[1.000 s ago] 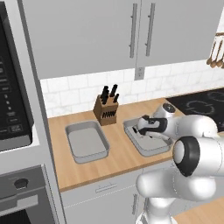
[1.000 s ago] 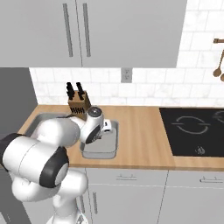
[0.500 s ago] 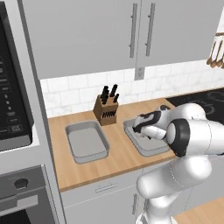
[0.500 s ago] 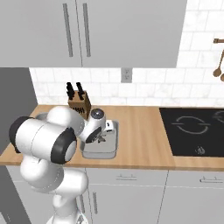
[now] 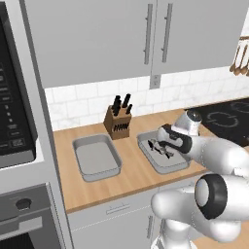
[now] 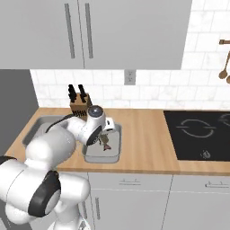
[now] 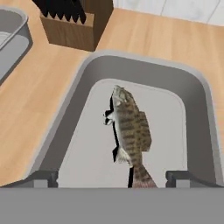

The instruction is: Place one corn and one fish in each tupperware on the nearby counter, to pack two identical lunches.

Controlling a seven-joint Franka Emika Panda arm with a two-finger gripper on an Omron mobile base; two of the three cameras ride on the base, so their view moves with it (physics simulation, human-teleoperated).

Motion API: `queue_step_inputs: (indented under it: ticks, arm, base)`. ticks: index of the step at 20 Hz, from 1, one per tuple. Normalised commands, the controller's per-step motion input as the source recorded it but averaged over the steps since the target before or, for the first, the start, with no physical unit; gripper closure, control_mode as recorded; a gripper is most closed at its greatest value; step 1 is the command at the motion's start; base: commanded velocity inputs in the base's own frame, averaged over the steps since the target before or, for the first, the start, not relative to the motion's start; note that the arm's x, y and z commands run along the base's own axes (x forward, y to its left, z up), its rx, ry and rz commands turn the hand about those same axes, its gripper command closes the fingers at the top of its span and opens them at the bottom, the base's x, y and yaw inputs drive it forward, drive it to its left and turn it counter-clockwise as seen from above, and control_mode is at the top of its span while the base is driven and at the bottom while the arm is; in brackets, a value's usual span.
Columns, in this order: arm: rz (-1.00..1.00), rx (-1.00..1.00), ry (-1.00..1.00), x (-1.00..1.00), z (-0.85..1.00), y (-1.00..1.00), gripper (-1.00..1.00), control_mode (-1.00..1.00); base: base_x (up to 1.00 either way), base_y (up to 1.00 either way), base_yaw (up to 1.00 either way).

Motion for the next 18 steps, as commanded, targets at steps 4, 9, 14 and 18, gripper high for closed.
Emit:
queue_step_inputs:
  ticks: [4, 9, 14, 18]
  arm:
    - [0.0, 0.0, 0.0, -0.67, 0.86, 0.01, -1.0, -1.0]
    - [0.0, 0.0, 0.0, -0.88, 0.67, 0.0, -1.0, -1.0]
    - [0.0, 0.0, 0.0, -0.5, 0.73, 0.01, -1.0, -1.0]
    - [0.0, 0.0, 0.0, -0.24, 0.64, 0.14, -1.0, -1.0]
  base:
    - [0.0, 0.0, 0.0]
    - [0.0, 0.0, 0.0]
    - [0.0, 0.0, 0.0]
    - [0.0, 0.0, 0.0]
